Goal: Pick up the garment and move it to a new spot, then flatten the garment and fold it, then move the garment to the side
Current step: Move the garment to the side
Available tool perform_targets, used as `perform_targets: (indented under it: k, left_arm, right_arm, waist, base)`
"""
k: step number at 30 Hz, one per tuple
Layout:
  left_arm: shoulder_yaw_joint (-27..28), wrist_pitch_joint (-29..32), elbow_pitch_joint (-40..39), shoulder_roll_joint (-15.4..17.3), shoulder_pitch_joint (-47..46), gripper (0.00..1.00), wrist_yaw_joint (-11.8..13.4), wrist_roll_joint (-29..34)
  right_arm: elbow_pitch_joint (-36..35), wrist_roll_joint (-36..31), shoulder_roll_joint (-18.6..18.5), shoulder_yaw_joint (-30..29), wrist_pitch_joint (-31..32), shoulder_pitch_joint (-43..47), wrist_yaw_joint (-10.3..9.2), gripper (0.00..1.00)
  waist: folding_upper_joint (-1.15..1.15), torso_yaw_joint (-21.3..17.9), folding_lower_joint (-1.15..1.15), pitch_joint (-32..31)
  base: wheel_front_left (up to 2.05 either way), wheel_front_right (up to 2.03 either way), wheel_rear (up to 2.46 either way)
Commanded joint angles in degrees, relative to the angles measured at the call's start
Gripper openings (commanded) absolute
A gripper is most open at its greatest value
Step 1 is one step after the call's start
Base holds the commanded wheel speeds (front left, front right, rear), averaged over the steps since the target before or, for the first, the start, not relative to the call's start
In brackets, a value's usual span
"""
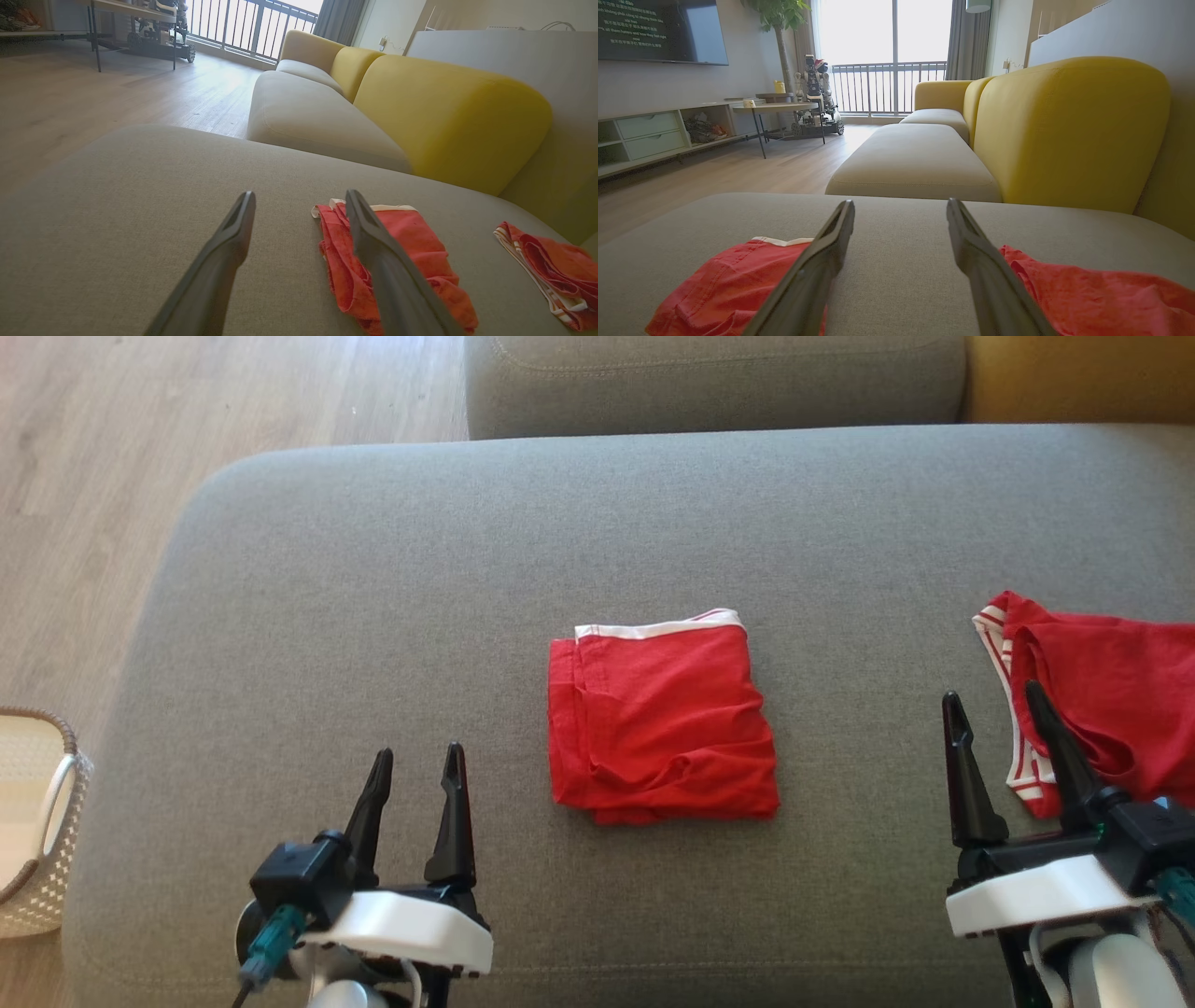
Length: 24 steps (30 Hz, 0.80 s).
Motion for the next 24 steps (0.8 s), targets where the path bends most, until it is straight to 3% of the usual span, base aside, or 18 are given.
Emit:
perform_targets:
  k: [1,10,24]
  left_arm:
    - [1.55,-0.31,-1.98,0.20,-2.60,1.00,0.00,0.58]
    - [0.88,-0.31,-2.30,0.20,-3.81,1.00,-0.15,0.56]
    - [-0.51,-0.31,-2.29,0.20,-6.79,1.00,-0.01,-0.07]
  right_arm:
    - [-1.76,0.00,-0.16,1.15,-0.53,-2.13,-0.01,1.00]
    - [1.63,4.14,-0.16,2.12,-0.53,-3.65,-0.01,1.00]
    - [18.88,14.81,-0.70,9.95,3.60,-15.10,-0.01,1.00]
  waist:
    - [0.00,0.08,0.00,0.25]
    - [0.00,1.68,0.00,3.00]
    - [0.00,6.47,0.00,8.60]
  base:
    - [0.00,0.00,0.00]
    - [0.00,0.00,0.00]
    - [0.00,0.00,0.00]
